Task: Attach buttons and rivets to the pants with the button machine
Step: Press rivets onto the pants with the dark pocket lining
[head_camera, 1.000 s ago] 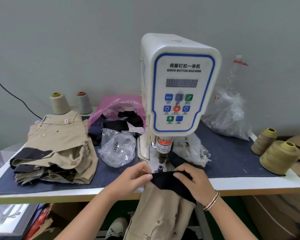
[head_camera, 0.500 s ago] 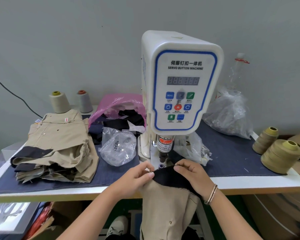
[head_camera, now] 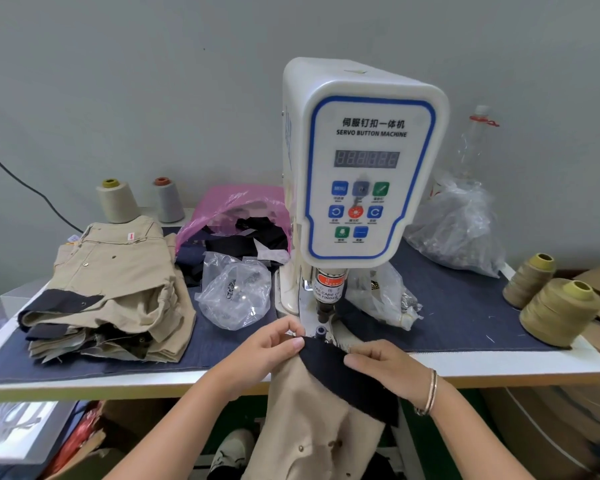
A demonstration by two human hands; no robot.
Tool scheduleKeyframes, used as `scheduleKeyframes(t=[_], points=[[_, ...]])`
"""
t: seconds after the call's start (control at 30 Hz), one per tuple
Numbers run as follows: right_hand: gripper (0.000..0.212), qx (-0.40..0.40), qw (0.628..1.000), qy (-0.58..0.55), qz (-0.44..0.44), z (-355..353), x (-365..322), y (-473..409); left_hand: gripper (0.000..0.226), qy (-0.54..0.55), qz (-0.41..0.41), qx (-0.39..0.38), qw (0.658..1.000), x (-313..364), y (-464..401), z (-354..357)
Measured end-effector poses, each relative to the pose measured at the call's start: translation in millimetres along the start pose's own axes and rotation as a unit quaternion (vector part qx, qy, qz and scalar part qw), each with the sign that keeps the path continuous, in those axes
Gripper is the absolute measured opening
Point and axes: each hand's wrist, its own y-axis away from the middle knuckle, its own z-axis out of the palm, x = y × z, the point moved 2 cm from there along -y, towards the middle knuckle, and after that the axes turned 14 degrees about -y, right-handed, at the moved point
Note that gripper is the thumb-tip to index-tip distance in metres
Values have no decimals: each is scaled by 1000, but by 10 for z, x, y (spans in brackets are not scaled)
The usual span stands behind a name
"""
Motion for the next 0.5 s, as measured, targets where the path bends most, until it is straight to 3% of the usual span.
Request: scheduleKeyframes(t=[0.13, 0.33, 0.5], points=[[31, 77, 971, -224, -35, -4, 46, 8, 15, -12, -16, 1, 1000, 53, -62, -17], [21, 169, 955, -242, -30, -83, 102, -122, 18, -68, -99, 38, 992, -43, -171, -107], [21, 180, 955, -233, -42, -116, 114, -188, 15, 7, -92, 62, 994, -33, -228, -60]])
